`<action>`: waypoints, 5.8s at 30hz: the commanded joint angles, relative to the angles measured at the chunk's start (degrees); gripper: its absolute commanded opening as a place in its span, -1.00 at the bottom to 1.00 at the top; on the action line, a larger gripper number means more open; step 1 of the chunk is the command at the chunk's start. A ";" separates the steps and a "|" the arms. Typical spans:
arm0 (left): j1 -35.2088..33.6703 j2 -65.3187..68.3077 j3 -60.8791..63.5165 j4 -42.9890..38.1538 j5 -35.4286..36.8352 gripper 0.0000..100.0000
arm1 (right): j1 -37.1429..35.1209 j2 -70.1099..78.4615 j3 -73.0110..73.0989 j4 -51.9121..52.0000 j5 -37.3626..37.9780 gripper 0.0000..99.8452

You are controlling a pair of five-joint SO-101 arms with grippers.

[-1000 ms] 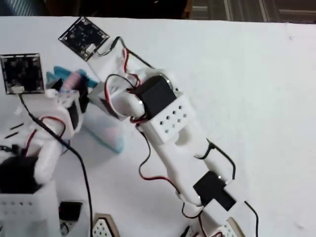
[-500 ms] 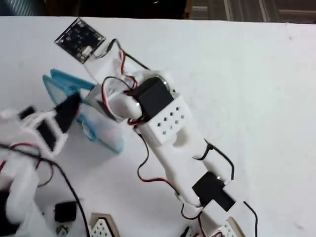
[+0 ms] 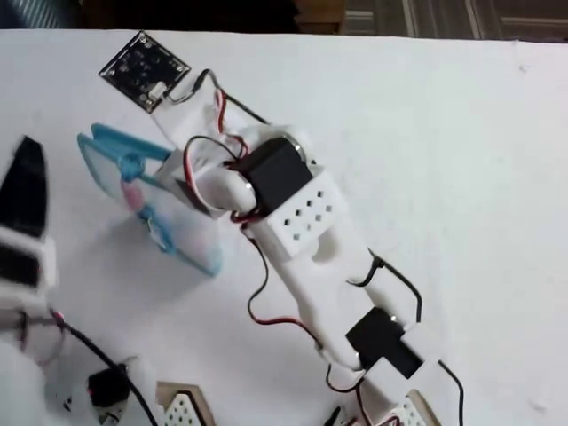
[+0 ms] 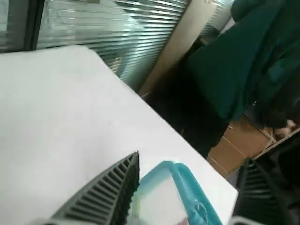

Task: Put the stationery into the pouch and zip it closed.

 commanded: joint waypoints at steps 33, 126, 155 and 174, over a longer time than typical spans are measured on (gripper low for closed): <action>11.03 43.30 -8.18 7.38 -7.74 -0.50 | 1.89 2.15 0.97 -0.48 0.18 -0.96; 13.76 56.75 -19.16 7.12 -11.08 -0.95 | -15.08 -46.73 45.10 -5.58 -7.91 -0.96; 13.41 56.31 -19.16 7.21 -10.90 -0.95 | -14.90 -23.78 83.25 -97.45 -15.03 -0.76; 13.41 56.22 -19.08 7.30 -10.90 -0.95 | -8.57 -7.08 69.19 -102.55 -16.26 -0.45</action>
